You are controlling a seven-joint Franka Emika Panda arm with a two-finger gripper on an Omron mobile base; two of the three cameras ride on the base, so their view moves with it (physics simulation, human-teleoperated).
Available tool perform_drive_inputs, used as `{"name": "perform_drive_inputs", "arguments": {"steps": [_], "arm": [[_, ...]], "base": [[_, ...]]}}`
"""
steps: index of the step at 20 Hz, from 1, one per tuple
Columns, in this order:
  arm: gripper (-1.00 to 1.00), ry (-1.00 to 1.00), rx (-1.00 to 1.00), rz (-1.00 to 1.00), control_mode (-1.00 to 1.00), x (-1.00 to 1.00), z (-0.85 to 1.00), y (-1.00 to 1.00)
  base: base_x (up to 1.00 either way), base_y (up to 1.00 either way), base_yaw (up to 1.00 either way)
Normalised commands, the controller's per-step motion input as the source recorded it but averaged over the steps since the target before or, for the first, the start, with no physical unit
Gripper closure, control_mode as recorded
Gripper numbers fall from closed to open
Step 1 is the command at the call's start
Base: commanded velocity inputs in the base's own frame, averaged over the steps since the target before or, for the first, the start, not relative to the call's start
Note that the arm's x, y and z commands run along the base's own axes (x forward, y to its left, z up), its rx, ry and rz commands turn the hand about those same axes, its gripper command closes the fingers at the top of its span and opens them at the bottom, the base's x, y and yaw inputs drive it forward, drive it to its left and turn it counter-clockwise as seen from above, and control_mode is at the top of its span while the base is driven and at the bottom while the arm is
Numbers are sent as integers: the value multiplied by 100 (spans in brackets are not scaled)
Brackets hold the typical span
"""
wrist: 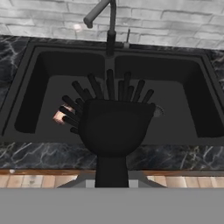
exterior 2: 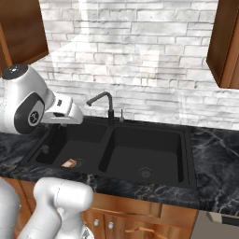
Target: Pick up the dish brush and bar soap from the sink, and place them back in the cabinet, and close the cabinet doors.
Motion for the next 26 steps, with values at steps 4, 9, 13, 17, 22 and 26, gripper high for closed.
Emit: {"name": "perform_drive_inputs", "arguments": {"steps": [4, 9, 13, 17, 22, 26], "arm": [[100, 0, 1, 7, -100, -26, 4, 0], [100, 0, 1, 4, -100, -23, 3, 0], [100, 0, 0, 2, -100, -16, 0, 0], [100, 0, 0, 1, -100, -18, 1, 0], [100, 0, 0, 0, 100, -4, 0, 0], [100, 0, 0, 0, 100, 0, 0, 0]], "base": [[0, 0, 0], [0, 0, 0], [0, 0, 0], [0, 0, 0], [-23, 0, 0], [-36, 0, 0]]}}
